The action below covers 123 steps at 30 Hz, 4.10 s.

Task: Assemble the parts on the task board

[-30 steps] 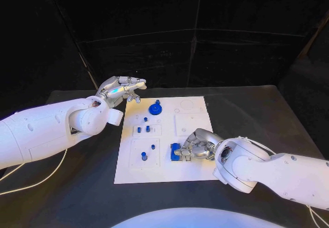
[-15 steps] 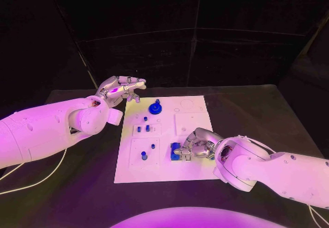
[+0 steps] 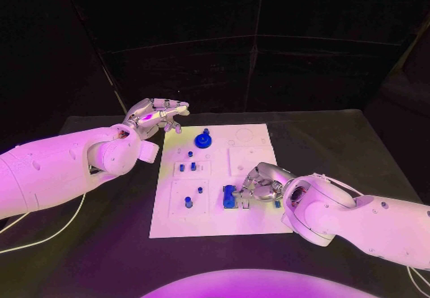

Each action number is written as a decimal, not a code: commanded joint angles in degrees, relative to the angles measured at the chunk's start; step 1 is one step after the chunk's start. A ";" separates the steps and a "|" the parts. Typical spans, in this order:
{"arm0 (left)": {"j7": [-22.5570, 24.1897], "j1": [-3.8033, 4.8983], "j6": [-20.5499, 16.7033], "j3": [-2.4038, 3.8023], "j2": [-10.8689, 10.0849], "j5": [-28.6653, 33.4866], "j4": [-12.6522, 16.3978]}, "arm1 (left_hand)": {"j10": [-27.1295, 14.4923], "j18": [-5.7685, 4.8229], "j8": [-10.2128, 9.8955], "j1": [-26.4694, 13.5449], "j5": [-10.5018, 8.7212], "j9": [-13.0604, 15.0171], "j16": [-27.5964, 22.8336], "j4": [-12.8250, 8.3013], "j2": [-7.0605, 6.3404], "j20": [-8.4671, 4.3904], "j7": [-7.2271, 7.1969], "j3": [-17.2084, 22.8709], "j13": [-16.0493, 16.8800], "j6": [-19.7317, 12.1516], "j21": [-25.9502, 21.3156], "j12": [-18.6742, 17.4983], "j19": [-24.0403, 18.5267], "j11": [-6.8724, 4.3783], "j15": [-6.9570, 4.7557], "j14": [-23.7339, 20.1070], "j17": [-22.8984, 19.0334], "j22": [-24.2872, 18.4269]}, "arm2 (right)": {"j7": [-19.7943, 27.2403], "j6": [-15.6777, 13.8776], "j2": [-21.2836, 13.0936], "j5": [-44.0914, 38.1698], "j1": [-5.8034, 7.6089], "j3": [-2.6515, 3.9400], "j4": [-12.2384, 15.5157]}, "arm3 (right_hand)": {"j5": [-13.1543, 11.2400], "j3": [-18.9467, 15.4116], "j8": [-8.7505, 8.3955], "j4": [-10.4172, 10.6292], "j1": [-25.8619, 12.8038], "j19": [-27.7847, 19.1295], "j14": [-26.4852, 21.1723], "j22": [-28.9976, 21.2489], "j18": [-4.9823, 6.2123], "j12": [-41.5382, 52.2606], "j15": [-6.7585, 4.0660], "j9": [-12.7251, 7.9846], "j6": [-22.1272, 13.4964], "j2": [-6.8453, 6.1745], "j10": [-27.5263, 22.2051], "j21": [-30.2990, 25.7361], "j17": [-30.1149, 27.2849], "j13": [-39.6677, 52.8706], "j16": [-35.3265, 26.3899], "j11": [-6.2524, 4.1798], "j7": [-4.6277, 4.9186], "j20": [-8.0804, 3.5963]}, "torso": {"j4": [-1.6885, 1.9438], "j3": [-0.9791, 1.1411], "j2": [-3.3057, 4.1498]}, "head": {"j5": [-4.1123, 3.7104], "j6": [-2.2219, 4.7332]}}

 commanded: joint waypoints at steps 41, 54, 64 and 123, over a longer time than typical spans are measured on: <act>0.19 0.09 0.40 0.03 -0.23 -0.11 0.04 | -0.40 0.74 0.32 0.33 -0.25 -0.03 -0.20 0.06 0.06 0.39 -0.02 -0.33 0.07 -0.54 -0.21 0.37 0.15 0.06 -0.02 -0.52 -0.07 -0.09 | 10.77 -0.97 0.19 -1.45 -0.11 -0.17 0.77 | -5.25 -0.09 -1.10 -2.27 4.37 0.03 5.00 1.09 -0.45 -0.62 -0.43 0.13 0.13 1.57 0.22 -0.10 10.18 1.19 -0.03 -0.11 -0.05 -0.23 | 0.01 -0.05 -0.05 | 0.43 0.18; 0.17 0.09 0.47 0.03 -0.13 -0.11 0.01 | -0.40 0.74 0.32 0.33 -0.25 -0.03 -0.20 0.06 0.06 0.39 -0.02 -0.33 0.07 -0.54 -0.21 0.37 0.15 0.06 -0.02 -0.52 -0.07 -0.09 | 8.42 3.94 2.08 -6.93 -0.10 -0.17 -0.60 | -7.62 0.82 -1.33 -4.28 6.98 -0.03 5.00 0.99 -0.43 -0.75 -0.59 0.14 0.73 2.35 0.19 -0.21 10.22 1.27 -0.05 -0.29 -0.25 -0.36 | -0.04 -0.02 -0.05 | 0.44 -0.09; 0.11 0.09 0.53 0.03 0.01 -0.11 -0.04 | -0.40 0.74 0.32 0.33 -0.25 -0.03 -0.20 0.06 0.06 0.39 -0.02 -0.33 0.07 -0.54 -0.21 0.37 0.15 0.06 -0.02 -0.52 -0.07 -0.09 | 4.60 3.52 2.13 -11.78 -0.10 -0.17 -1.06 | -10.60 2.23 -1.51 -6.41 9.41 -0.03 5.02 1.03 -0.43 -0.80 -0.72 0.09 1.67 2.91 0.24 -0.24 10.33 1.39 -0.02 -0.50 -0.50 -0.46 | -0.13 -0.05 -0.14 | 0.40 0.00; -0.09 0.08 0.61 -0.02 -0.18 -0.11 -0.13 | -0.40 0.74 0.32 0.33 -0.25 -0.03 -0.20 0.06 0.06 0.39 -0.02 -0.33 0.07 -0.54 -0.21 0.37 0.15 0.06 -0.02 -0.52 -0.07 -0.09 | 14.06 2.73 -2.35 -6.06 -0.10 -0.17 0.82 | -9.67 2.36 -8.82 -6.73 9.09 -0.07 5.04 1.27 -0.45 -1.20 0.28 -2.75 2.17 5.52 0.08 -0.29 10.44 1.67 -0.08 0.68 0.96 0.46 | -0.07 -0.06 -0.01 | 0.49 -0.03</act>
